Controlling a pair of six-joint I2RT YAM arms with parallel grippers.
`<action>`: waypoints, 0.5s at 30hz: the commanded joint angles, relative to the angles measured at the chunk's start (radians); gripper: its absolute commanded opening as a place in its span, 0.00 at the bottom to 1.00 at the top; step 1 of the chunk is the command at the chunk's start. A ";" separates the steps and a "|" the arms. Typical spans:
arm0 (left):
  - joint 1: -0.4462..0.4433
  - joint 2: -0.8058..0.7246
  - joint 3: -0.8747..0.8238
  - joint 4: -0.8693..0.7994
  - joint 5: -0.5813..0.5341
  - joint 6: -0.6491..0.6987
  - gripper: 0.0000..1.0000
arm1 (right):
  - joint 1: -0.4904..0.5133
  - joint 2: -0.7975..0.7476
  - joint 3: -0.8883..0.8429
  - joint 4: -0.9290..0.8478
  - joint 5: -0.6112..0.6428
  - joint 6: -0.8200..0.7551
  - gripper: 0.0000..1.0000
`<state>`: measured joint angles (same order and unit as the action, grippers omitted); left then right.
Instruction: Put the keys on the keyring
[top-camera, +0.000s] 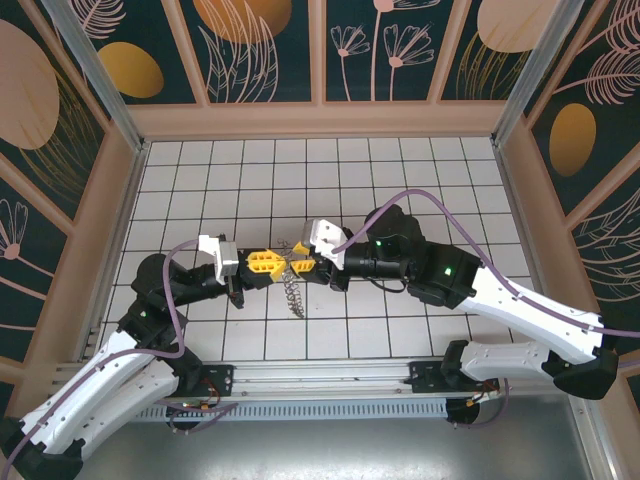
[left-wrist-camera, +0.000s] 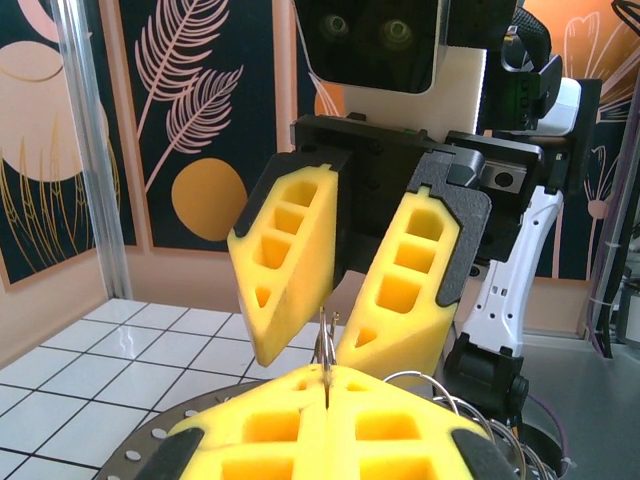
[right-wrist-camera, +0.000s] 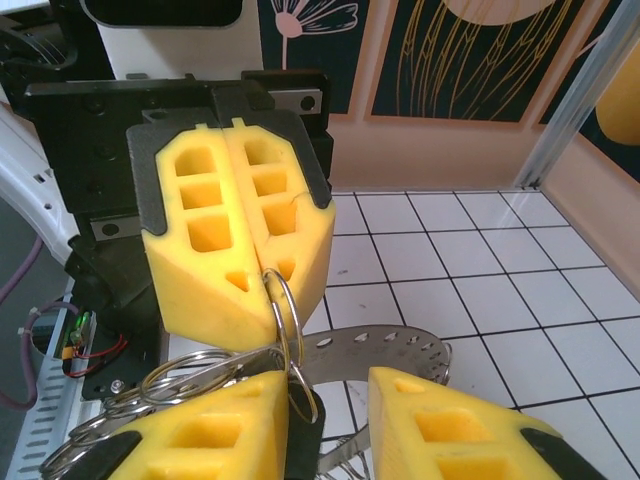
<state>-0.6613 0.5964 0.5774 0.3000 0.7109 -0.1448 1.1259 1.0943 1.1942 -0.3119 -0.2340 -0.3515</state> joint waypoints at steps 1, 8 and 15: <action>-0.006 0.000 0.011 0.065 0.036 -0.016 0.00 | 0.000 -0.024 -0.012 0.085 -0.013 0.019 0.26; -0.005 -0.002 0.010 0.061 0.033 -0.012 0.00 | 0.000 -0.010 -0.015 0.111 -0.052 0.025 0.25; -0.005 -0.007 0.010 0.059 0.033 -0.011 0.00 | 0.000 0.004 -0.018 0.106 -0.035 0.027 0.22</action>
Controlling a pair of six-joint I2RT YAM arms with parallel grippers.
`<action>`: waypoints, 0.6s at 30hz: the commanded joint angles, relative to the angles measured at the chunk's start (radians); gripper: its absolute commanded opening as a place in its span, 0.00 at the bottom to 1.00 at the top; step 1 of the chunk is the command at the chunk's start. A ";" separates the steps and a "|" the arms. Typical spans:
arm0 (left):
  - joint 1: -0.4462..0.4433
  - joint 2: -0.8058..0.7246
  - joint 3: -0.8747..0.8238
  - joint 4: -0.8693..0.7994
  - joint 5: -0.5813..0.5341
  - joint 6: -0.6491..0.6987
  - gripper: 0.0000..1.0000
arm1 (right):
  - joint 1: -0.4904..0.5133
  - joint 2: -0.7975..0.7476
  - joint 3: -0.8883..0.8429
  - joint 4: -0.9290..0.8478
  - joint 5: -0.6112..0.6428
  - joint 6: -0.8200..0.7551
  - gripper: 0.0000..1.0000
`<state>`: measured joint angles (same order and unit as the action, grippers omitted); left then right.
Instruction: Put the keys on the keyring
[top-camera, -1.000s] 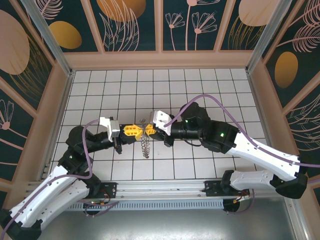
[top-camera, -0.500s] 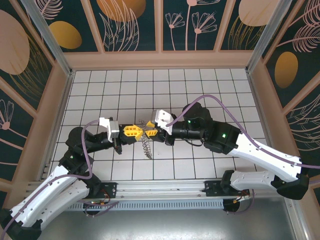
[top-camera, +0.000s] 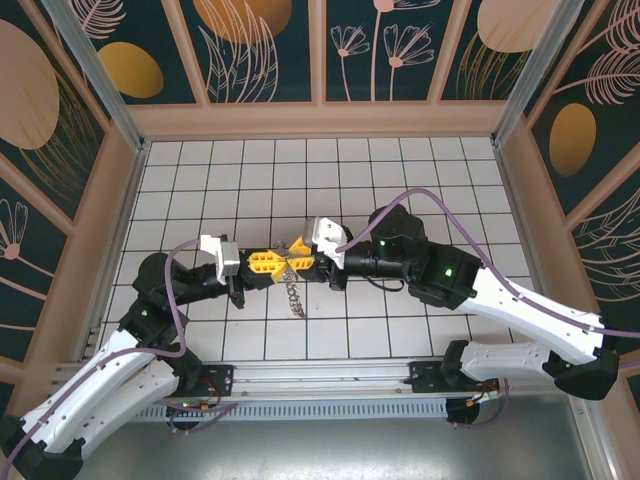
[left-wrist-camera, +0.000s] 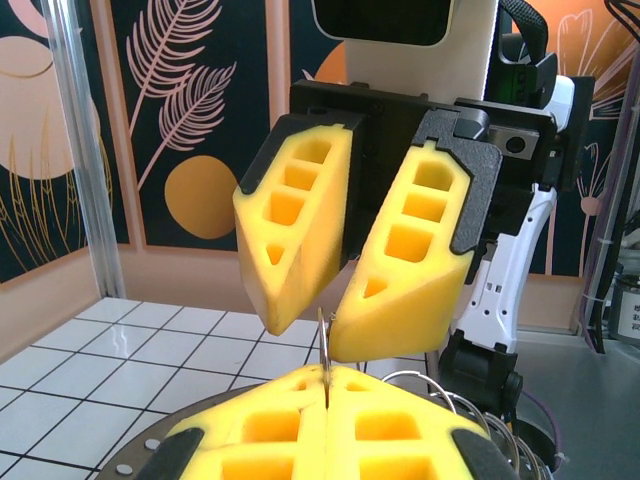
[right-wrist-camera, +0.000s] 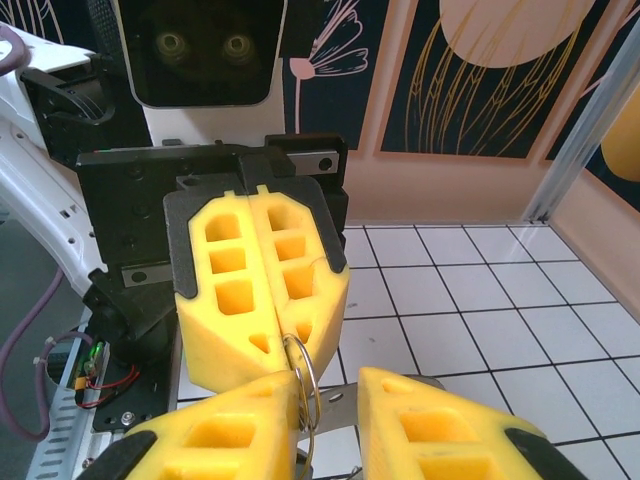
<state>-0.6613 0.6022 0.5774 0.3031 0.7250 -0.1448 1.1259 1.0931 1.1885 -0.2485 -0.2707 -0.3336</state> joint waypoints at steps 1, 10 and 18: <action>-0.006 -0.012 0.010 0.054 0.018 -0.009 0.00 | 0.000 0.007 -0.011 0.039 0.005 0.011 0.23; -0.006 -0.015 0.012 0.065 0.017 -0.015 0.00 | 0.000 0.005 -0.019 0.029 0.002 0.019 0.23; -0.005 -0.012 0.017 0.070 0.019 -0.019 0.00 | -0.002 0.008 -0.024 0.029 -0.001 0.018 0.14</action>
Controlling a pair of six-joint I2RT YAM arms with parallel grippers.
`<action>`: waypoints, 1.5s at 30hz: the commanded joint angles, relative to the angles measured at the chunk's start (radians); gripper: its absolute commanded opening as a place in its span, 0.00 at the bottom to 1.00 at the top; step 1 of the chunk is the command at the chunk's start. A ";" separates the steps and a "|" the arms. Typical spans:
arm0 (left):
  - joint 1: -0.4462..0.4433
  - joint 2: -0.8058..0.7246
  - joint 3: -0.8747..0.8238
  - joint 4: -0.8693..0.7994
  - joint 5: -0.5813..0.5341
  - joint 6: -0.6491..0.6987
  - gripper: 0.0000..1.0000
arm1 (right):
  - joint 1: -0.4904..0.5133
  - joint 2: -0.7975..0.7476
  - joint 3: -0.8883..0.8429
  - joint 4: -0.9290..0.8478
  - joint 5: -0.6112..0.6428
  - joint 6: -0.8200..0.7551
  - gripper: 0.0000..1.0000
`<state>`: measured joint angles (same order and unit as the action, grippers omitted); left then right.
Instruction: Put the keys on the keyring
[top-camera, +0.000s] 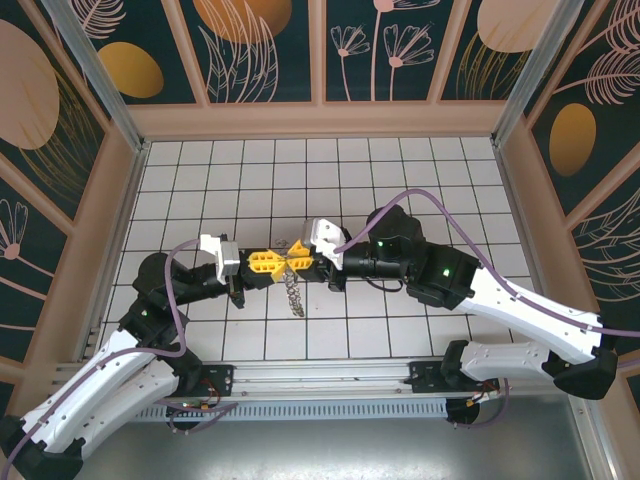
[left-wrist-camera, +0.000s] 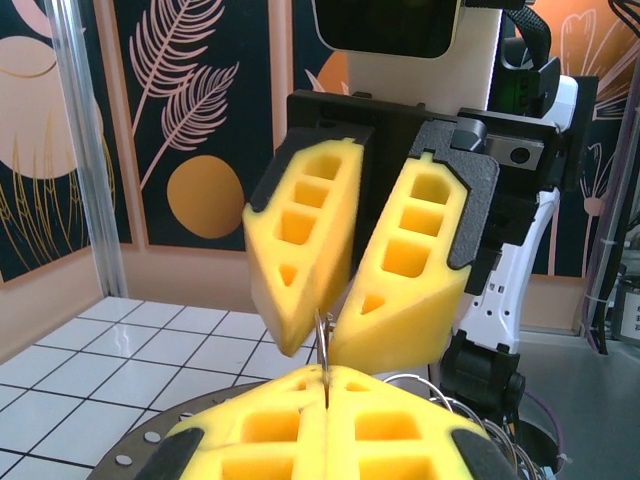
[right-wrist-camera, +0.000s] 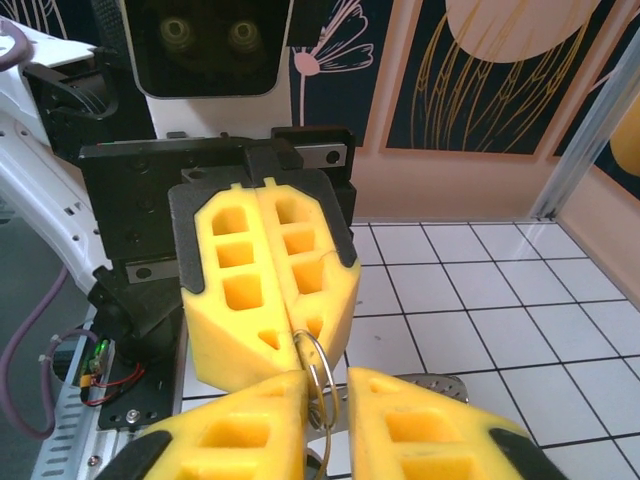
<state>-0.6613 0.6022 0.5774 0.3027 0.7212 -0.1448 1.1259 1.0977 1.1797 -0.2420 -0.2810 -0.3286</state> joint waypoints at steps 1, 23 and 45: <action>-0.006 -0.012 0.016 0.070 0.022 -0.019 0.00 | -0.002 0.004 -0.015 0.021 0.010 0.010 0.11; -0.005 0.090 0.220 -0.457 -0.090 0.293 0.00 | 0.000 0.138 0.195 -0.303 0.125 -0.142 0.00; -0.006 -0.009 0.025 0.099 0.037 -0.045 0.00 | 0.002 0.031 0.052 -0.096 0.005 -0.045 0.06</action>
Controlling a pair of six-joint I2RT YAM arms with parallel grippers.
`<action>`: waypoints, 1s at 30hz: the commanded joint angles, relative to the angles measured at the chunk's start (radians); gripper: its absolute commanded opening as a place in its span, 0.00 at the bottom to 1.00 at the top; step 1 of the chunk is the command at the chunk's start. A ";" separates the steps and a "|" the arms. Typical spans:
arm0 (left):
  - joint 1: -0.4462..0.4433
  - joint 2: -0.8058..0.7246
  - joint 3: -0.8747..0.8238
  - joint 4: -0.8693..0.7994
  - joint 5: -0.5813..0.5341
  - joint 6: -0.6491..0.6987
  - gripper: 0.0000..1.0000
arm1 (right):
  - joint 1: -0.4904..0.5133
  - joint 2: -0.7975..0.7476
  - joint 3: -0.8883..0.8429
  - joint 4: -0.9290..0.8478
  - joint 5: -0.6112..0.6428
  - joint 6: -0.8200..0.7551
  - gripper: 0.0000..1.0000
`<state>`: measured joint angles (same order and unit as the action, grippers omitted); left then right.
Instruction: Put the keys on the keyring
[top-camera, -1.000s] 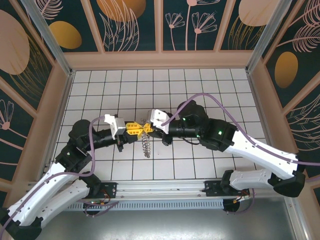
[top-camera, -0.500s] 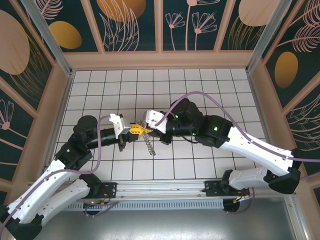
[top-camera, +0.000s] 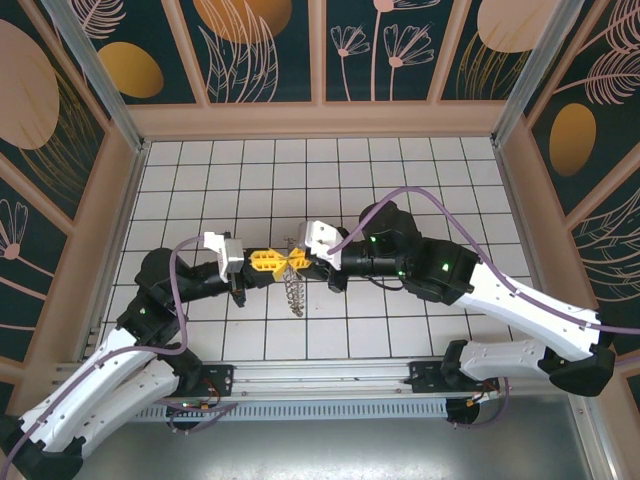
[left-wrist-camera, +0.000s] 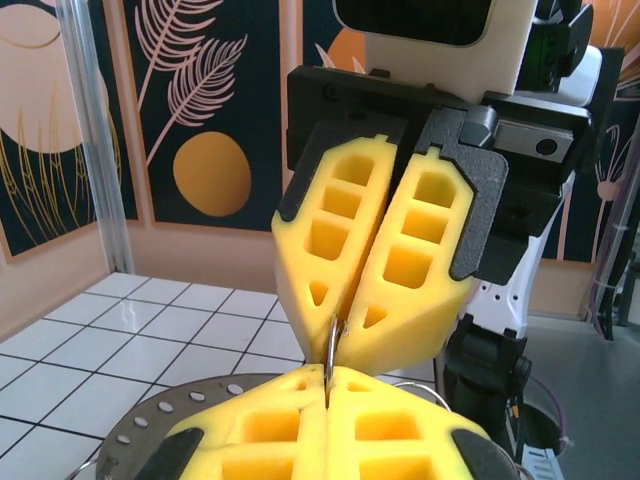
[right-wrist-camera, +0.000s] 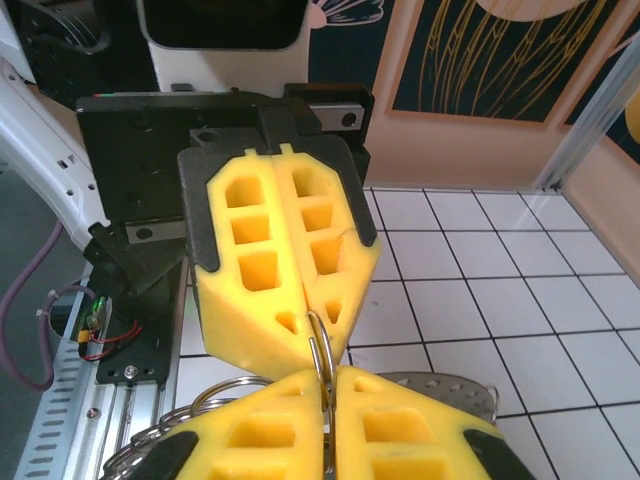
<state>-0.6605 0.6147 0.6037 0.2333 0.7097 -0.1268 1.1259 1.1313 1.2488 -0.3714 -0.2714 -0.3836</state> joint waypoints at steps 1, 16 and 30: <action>-0.006 -0.024 -0.004 0.170 0.049 -0.065 0.00 | 0.002 -0.002 -0.017 0.033 -0.002 0.009 0.03; -0.007 0.082 0.217 -0.408 -0.079 0.281 0.09 | -0.002 0.084 0.139 -0.179 0.084 -0.090 0.00; -0.006 0.041 0.124 -0.125 0.031 0.130 0.00 | 0.011 0.065 0.109 -0.156 0.076 -0.058 0.11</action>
<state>-0.6621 0.6819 0.7483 -0.0780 0.6582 0.0837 1.1324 1.2255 1.3811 -0.5846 -0.1852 -0.4599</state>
